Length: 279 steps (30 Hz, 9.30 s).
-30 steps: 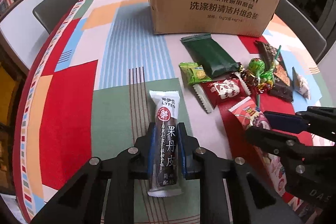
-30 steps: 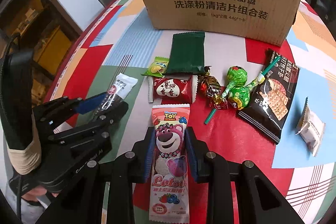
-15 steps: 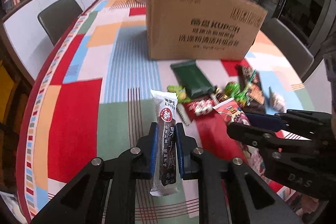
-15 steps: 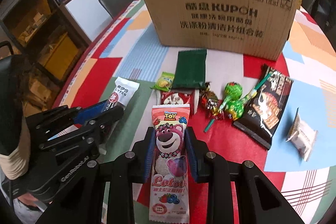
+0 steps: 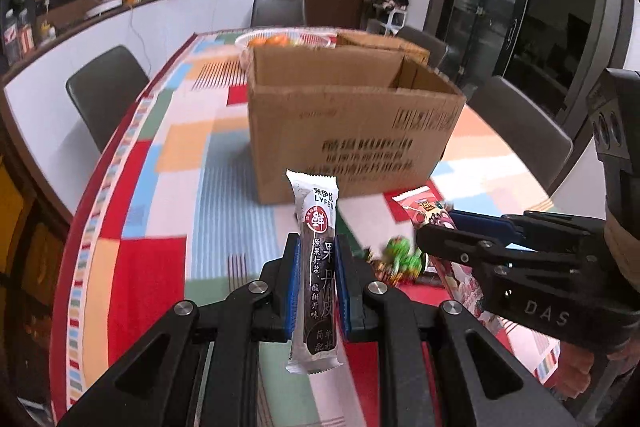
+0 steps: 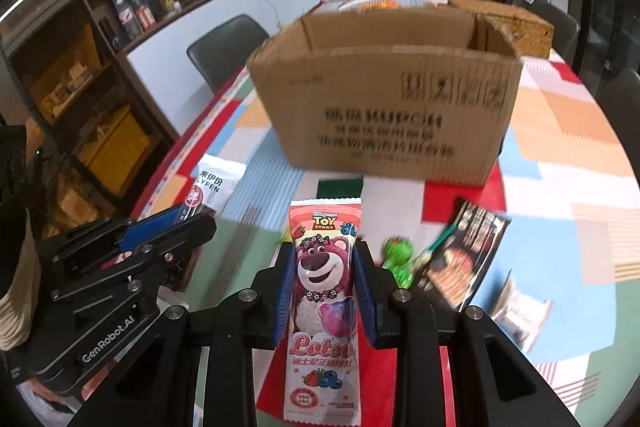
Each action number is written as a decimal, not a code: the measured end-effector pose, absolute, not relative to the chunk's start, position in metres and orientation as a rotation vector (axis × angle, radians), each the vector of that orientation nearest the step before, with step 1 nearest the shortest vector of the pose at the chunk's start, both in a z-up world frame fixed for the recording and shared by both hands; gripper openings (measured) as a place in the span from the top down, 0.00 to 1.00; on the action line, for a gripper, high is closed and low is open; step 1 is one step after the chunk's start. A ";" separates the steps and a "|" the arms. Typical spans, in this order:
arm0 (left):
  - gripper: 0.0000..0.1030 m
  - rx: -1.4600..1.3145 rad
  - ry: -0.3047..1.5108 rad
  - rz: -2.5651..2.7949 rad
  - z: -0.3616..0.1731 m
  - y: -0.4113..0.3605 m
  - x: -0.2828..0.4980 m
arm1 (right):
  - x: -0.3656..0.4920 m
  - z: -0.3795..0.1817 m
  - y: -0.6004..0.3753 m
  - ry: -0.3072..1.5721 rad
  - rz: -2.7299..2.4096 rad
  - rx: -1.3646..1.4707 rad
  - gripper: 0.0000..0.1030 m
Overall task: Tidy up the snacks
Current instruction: 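Carry both snacks over the box and open both grippers to drop them, then grasp the green-yellow candy with left gripper while right grasps gold-wrapped candy, then carry both candies over the box and open both grippers to drop them, then grasp the red-white candy with left gripper while right grasps green lollipop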
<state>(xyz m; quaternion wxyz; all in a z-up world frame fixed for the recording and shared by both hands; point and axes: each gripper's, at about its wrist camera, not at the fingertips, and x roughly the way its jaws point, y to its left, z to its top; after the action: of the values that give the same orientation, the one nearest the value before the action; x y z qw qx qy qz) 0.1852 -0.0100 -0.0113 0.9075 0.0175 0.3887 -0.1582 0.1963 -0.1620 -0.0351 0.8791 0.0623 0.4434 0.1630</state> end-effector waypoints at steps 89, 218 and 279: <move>0.58 0.058 0.816 -0.346 -0.018 -0.022 0.196 | 0.212 -0.022 -0.185 0.836 0.293 0.001 0.61; 0.81 0.036 0.562 -0.394 0.098 -0.054 0.283 | 0.276 0.079 -0.207 0.580 0.300 0.140 0.79; 0.43 0.166 0.938 -0.374 -0.073 -0.034 0.176 | 0.190 -0.080 -0.186 1.003 0.332 0.040 0.64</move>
<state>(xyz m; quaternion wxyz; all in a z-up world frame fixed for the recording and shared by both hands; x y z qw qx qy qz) 0.1765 -0.0342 -0.0731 0.8719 0.0793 0.4490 -0.1789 0.1896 -0.1859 -0.0798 0.8634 0.0189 0.4786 0.1584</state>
